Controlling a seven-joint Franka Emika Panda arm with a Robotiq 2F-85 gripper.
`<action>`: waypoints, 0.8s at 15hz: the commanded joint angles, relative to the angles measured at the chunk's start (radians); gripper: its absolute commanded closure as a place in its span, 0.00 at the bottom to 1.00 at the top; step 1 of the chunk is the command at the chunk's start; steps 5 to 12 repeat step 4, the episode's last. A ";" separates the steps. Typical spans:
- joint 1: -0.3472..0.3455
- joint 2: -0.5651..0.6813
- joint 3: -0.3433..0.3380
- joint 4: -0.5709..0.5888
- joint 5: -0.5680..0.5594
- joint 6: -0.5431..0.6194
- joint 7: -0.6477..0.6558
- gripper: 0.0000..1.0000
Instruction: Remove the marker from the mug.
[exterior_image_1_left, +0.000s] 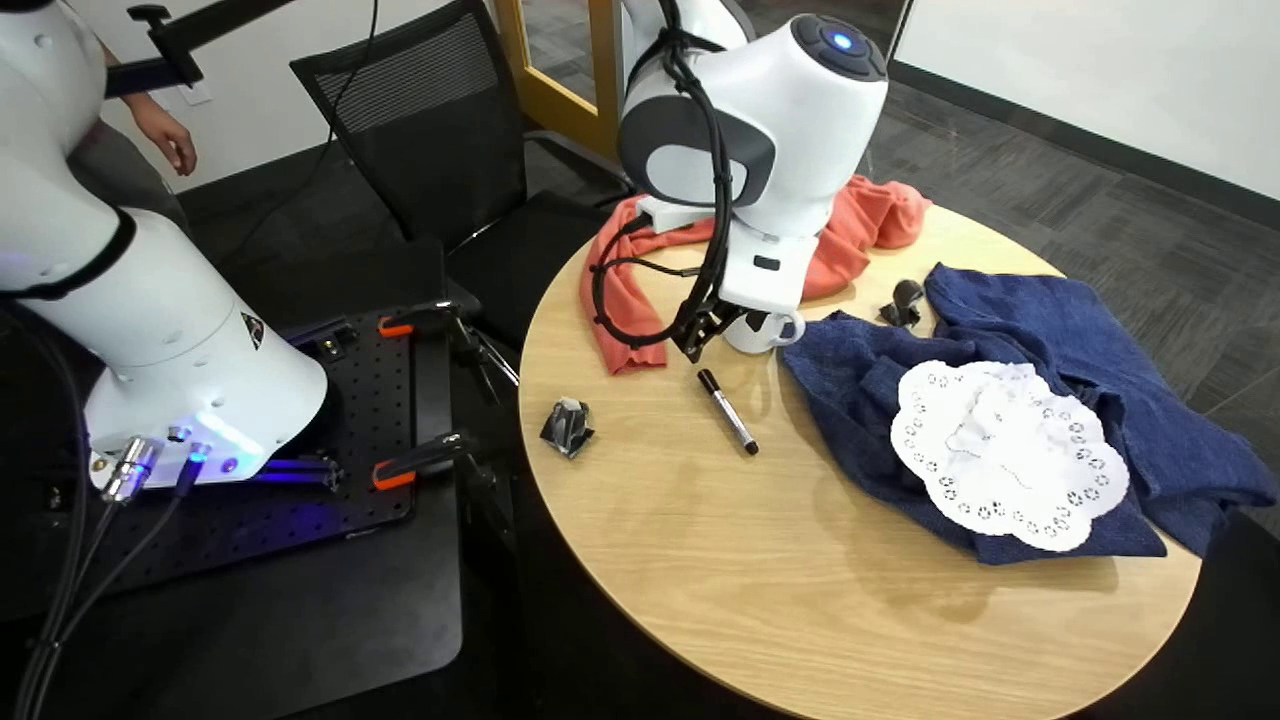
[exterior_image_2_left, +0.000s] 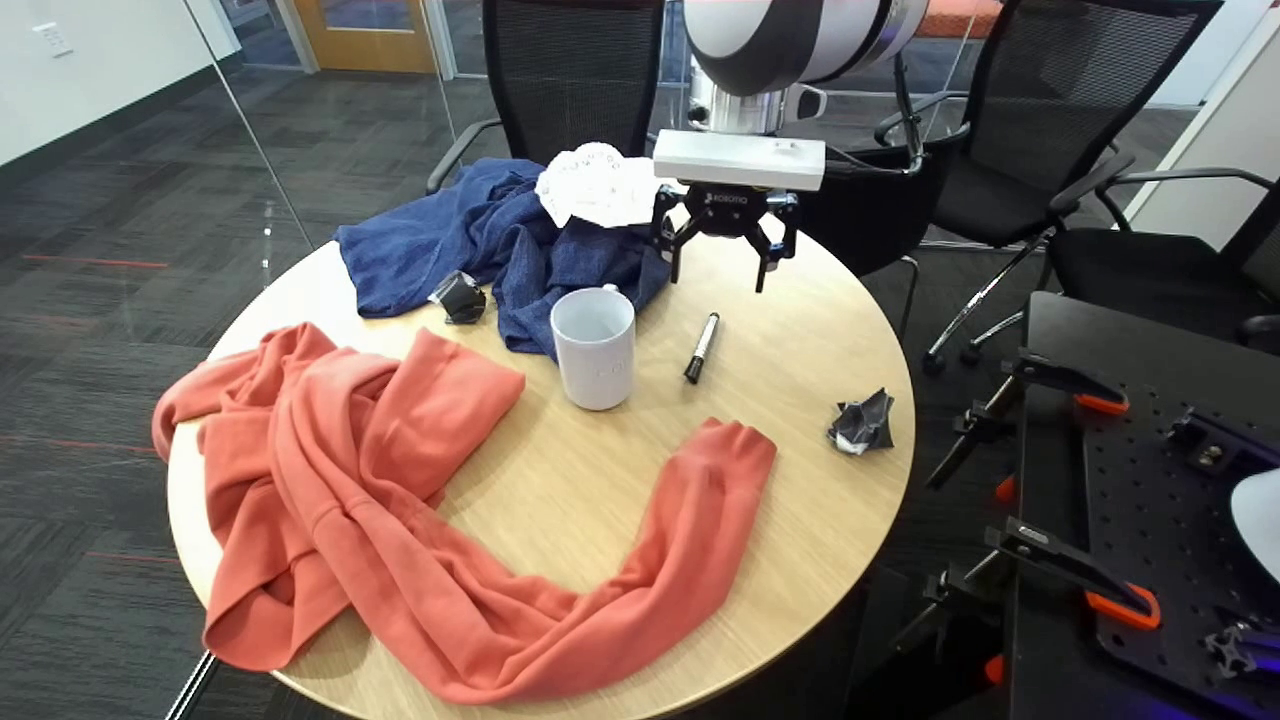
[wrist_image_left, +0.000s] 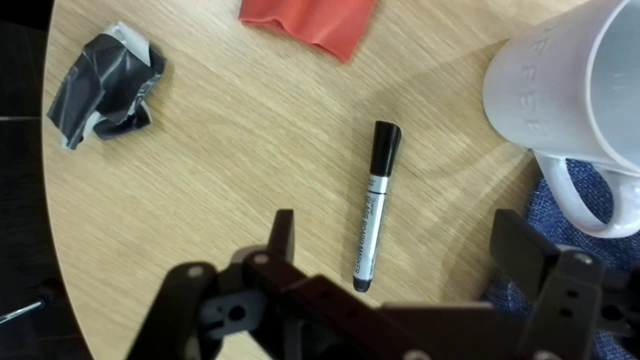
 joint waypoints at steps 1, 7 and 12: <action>0.003 -0.009 0.001 -0.005 -0.004 0.003 0.002 0.00; 0.010 -0.026 0.003 -0.019 -0.007 0.008 0.002 0.00; 0.010 -0.026 0.003 -0.019 -0.007 0.008 0.002 0.00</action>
